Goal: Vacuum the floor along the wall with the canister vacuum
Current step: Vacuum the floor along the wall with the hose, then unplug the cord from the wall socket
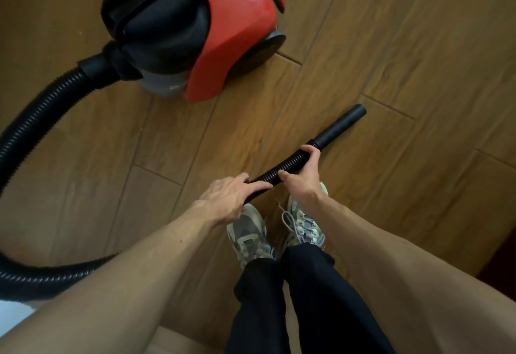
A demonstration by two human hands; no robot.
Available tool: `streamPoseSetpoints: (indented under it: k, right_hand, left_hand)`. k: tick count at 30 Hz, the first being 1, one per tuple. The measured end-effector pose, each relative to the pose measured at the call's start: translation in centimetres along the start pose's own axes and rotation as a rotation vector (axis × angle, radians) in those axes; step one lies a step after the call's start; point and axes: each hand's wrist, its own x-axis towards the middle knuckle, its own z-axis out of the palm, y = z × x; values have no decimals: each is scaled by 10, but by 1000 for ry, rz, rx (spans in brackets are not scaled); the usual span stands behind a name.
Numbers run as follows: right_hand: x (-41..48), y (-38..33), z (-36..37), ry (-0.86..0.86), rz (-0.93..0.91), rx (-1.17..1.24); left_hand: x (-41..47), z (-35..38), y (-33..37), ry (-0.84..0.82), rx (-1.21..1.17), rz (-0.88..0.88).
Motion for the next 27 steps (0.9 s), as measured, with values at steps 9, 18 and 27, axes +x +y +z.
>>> streamPoseSetpoints:
  k: [9,18,27]
  right_hand:
    - [18,13,3,39,-3,-186]
    - [23,10,0,21,-66,-355]
    - [-8,-17,-33,-47,-37,-666]
  left_hand:
    - [22,25,-12,-9,-37,6]
    - [28,32,-20,-10,-37,4]
    - [-4,3,0,-46,-115,-43]
